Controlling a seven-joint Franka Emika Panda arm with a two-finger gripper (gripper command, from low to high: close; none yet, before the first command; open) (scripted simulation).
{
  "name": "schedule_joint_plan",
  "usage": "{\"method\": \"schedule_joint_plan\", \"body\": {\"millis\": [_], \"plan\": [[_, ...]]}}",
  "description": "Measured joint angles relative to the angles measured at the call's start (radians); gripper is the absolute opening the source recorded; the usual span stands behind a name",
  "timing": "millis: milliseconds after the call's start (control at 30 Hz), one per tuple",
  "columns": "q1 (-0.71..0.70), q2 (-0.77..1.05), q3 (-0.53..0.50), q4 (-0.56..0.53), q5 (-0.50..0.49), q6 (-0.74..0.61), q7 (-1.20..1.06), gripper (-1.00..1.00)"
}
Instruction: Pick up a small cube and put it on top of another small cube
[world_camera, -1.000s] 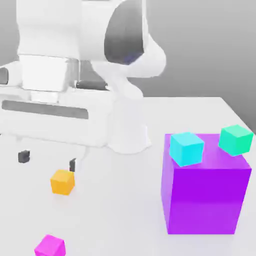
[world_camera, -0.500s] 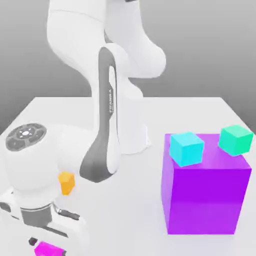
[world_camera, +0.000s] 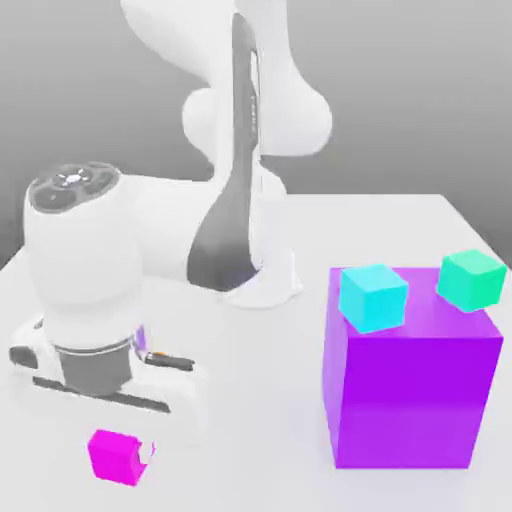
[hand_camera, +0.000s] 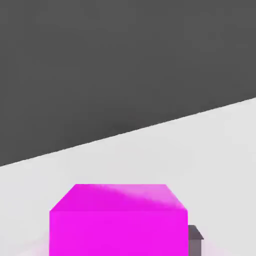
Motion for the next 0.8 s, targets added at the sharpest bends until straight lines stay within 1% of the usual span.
{"method": "schedule_joint_plan", "body": {"millis": [133,233,500,567,633,667,800], "plan": [[0.085,-0.145,0.059,-0.028,-0.011,-0.117,-0.089,-1.0],[0.157,-0.254,0.077,-0.049,-0.002,-0.205,-0.169,-1.0],[0.302,-0.549,0.148,-0.103,0.057,-0.444,-0.411,-1.0],[0.323,-0.567,0.157,-0.136,0.066,-0.429,-0.442,-1.0],[0.327,-0.544,0.164,-0.182,0.068,-0.36,-0.45,-1.0],[0.327,-0.529,0.167,-0.206,0.069,-0.322,-0.451,1.0],[0.327,-0.529,0.167,-0.206,0.069,-0.322,-0.451,1.0]]}}
